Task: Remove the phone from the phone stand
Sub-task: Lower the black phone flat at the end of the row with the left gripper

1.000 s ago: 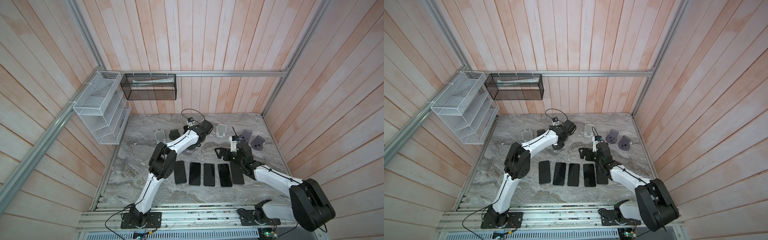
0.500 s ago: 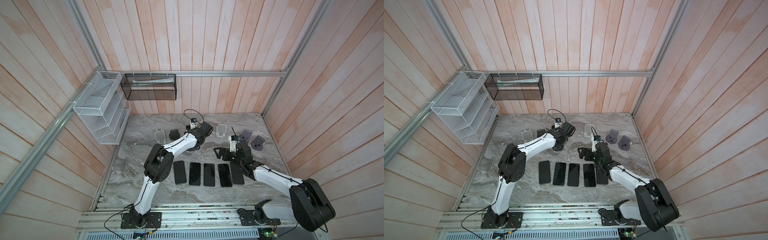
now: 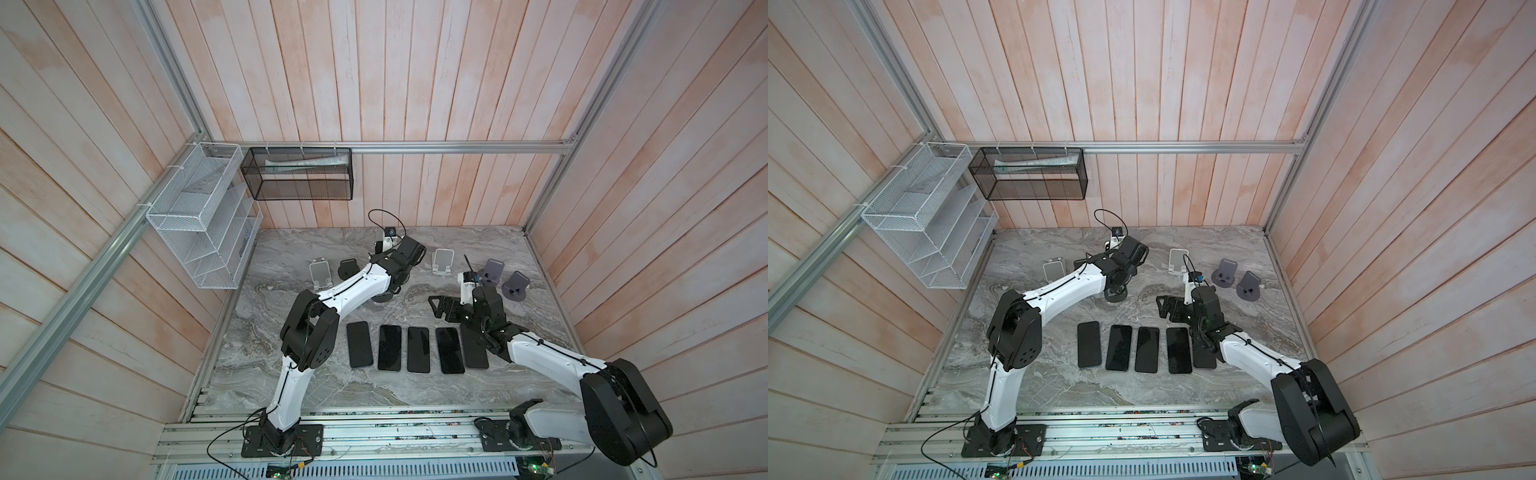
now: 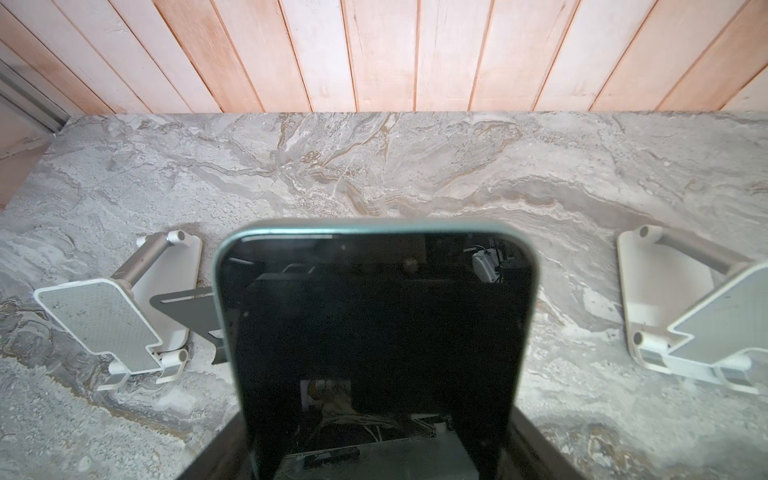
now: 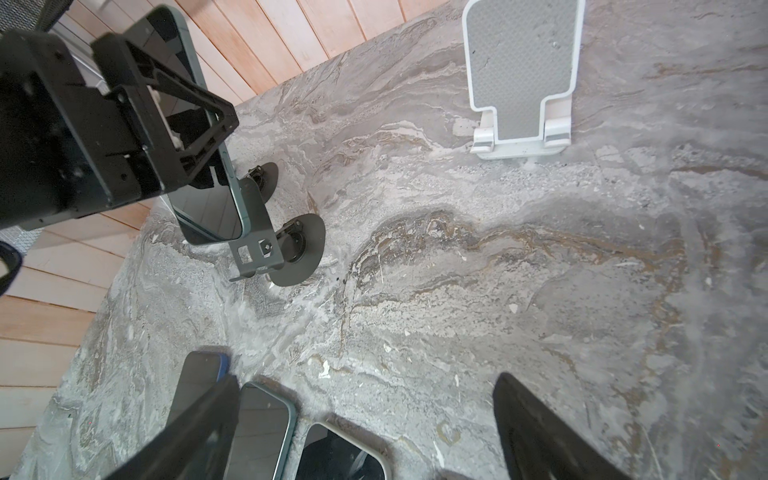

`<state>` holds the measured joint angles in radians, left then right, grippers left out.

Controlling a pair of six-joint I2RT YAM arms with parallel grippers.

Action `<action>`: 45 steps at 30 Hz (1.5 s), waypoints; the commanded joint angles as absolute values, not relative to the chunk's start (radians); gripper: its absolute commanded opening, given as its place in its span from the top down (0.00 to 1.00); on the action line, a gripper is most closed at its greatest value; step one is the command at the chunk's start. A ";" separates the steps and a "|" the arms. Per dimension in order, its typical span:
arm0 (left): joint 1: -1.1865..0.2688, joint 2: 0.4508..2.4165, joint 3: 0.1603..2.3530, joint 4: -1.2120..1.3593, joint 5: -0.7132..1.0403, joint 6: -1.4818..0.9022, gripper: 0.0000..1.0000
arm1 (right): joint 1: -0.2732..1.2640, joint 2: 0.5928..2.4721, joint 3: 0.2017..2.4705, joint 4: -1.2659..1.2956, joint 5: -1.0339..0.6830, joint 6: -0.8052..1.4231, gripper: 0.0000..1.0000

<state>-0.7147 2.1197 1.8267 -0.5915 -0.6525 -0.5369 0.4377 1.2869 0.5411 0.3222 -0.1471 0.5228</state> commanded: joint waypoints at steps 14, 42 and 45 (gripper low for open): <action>-0.706 1.585 1.291 -0.634 -0.724 -0.598 0.37 | 0.446 1.217 0.511 0.346 -0.106 0.520 0.05; -0.532 1.485 0.759 -0.589 -0.289 -0.744 0.35 | 0.445 1.186 0.487 0.356 -0.061 0.516 0.05; -0.528 1.516 0.754 -0.586 -0.299 -0.735 0.35 | 0.445 1.178 0.485 0.353 -0.048 0.509 0.05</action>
<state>-0.5350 1.4975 0.7692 -0.6163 -0.3077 -0.7631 0.4389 1.1995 0.4919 0.3435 -0.0715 0.5224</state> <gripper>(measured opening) 0.751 0.951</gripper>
